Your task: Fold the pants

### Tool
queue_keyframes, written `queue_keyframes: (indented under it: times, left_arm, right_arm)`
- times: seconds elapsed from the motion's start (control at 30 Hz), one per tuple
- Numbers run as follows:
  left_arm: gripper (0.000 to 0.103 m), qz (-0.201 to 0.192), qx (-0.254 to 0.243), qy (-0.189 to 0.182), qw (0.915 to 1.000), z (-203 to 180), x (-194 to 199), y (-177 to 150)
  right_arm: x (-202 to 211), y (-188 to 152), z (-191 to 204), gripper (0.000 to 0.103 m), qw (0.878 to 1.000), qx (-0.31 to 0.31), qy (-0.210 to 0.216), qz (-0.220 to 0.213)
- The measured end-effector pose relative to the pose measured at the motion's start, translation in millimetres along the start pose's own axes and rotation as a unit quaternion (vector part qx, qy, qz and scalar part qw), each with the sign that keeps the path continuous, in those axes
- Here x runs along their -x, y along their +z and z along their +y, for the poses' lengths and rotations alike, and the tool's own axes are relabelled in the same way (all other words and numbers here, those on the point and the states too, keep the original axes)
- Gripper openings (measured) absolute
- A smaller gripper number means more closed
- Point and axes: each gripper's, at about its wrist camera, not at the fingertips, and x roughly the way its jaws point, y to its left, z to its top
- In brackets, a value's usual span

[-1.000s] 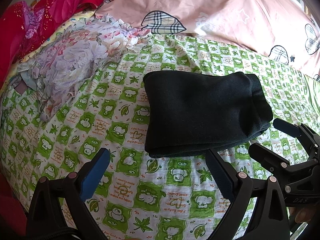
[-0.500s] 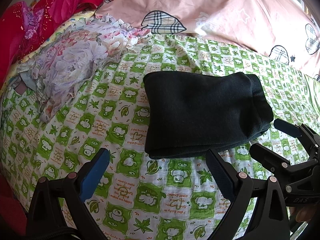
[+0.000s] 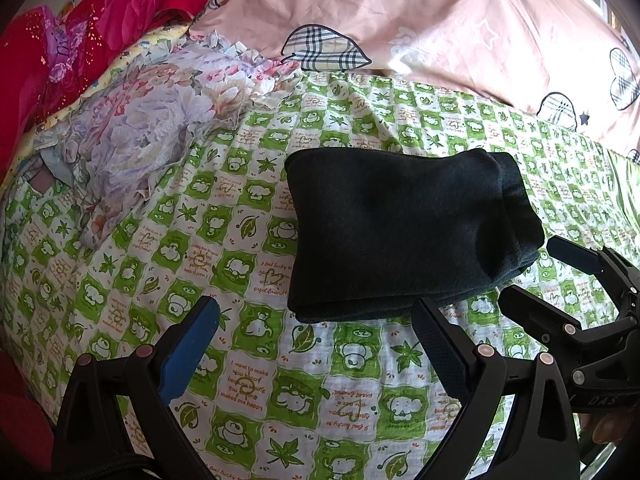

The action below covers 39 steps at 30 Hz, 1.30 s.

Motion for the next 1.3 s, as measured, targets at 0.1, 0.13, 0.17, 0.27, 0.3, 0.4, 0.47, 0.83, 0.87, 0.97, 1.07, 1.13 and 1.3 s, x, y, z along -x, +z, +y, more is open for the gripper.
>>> queue_keyframes:
  times: [0.1, 0.13, 0.17, 0.27, 0.3, 0.4, 0.47, 0.83, 0.87, 0.97, 1.07, 1.13, 1.3]
  left_arm:
    - [0.097, 0.0, 0.0, 0.0, 1.0, -0.2, 0.2, 0.0]
    - [0.097, 0.0, 0.0, 0.0, 1.0, -0.2, 0.5, 0.1]
    - [0.097, 0.0, 0.0, 0.001, 1.0, -0.2, 0.1, 0.2]
    - [0.097, 0.0, 0.0, 0.0, 1.0, -0.1, 0.2, 0.3]
    - [0.097, 0.0, 0.0, 0.0, 1.0, -0.2, 0.3, 0.3]
    - [0.097, 0.001, 0.0, 0.001, 1.0, -0.1, -0.2, -0.1]
    - [0.097, 0.001, 0.001, 0.0, 1.0, -0.1, 0.3, -0.4]
    - [0.097, -0.005, 0.004, 0.0, 1.0, 1.9, 0.6, 7.6]
    - [0.097, -0.005, 0.004, 0.0, 1.0, 2.6, 0.0, 8.4]
    - [0.097, -0.004, 0.004, 0.0, 1.0, 3.0, -0.9, 9.8]
    - [0.097, -0.004, 0.005, -0.001, 1.0, 3.4, -1.5, 10.3]
    - [0.097, -0.003, 0.005, -0.002, 1.0, 3.1, -1.8, 10.3]
    - [0.097, 0.0, 0.004, -0.003, 1.0, 0.5, -3.2, 11.3]
  right_arm:
    - [0.2, 0.7, -0.1, 0.098, 1.0, 0.0, 0.001, 0.0]
    - [0.5, 0.6, 0.2, 0.098, 1.0, 0.0, 0.001, 0.001]
    - [0.1, 0.5, 0.2, 0.098, 1.0, 0.0, 0.001, 0.0]
    - [-0.2, 0.7, 0.2, 0.098, 1.0, 0.0, 0.001, 0.0]
    - [-0.3, 0.7, 0.2, 0.098, 1.0, 0.0, 0.001, 0.0]
    - [-0.5, 0.9, 0.2, 0.098, 1.0, -0.001, 0.0, 0.001]
    - [-0.5, 1.1, 0.0, 0.098, 1.0, -0.001, 0.001, 0.001]
    - [0.5, 8.4, -5.4, 0.098, 1.0, -0.004, 0.0, -0.005]
    - [0.6, 9.3, -5.8, 0.098, 1.0, -0.004, -0.001, -0.006]
    - [1.2, 10.5, -7.7, 0.098, 1.0, -0.008, -0.002, -0.008]
    - [1.8, 10.6, -10.4, 0.098, 1.0, -0.011, -0.005, -0.008]
    - [2.9, 10.7, -12.7, 0.098, 1.0, -0.015, -0.006, -0.009]
    - [5.2, 12.1, -17.5, 0.098, 1.0, -0.021, -0.007, -0.011]
